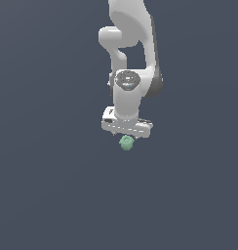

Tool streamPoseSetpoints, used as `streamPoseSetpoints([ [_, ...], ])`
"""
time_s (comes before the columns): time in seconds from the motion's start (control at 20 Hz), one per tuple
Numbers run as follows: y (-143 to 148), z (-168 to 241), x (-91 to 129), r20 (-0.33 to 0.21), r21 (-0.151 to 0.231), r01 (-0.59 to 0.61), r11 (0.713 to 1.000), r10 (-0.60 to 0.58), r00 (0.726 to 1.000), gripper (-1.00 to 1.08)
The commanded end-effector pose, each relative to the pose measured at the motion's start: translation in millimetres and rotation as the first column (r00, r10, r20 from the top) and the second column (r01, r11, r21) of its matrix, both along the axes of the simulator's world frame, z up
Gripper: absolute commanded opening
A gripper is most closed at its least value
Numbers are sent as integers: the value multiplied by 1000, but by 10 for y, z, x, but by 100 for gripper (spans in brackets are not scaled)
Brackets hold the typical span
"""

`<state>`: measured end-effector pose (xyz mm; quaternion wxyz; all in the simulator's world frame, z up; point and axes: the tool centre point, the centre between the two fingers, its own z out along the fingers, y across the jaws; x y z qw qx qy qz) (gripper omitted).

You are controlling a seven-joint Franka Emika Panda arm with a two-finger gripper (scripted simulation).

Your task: Pick up the object and move it to a goal position.

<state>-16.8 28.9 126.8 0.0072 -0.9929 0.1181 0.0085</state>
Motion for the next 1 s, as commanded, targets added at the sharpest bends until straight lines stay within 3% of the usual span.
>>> streamPoseSetpoints([
  [0.0, 24, -66, -26, 1, -3, 63, 998, -63, 998, 100],
  [0.5, 94, -283, -121, 10, -13, 277, 961, -277, 961, 100],
  [0.95, 118, -367, -162, 15, -16, 360, 933, -360, 933, 100],
])
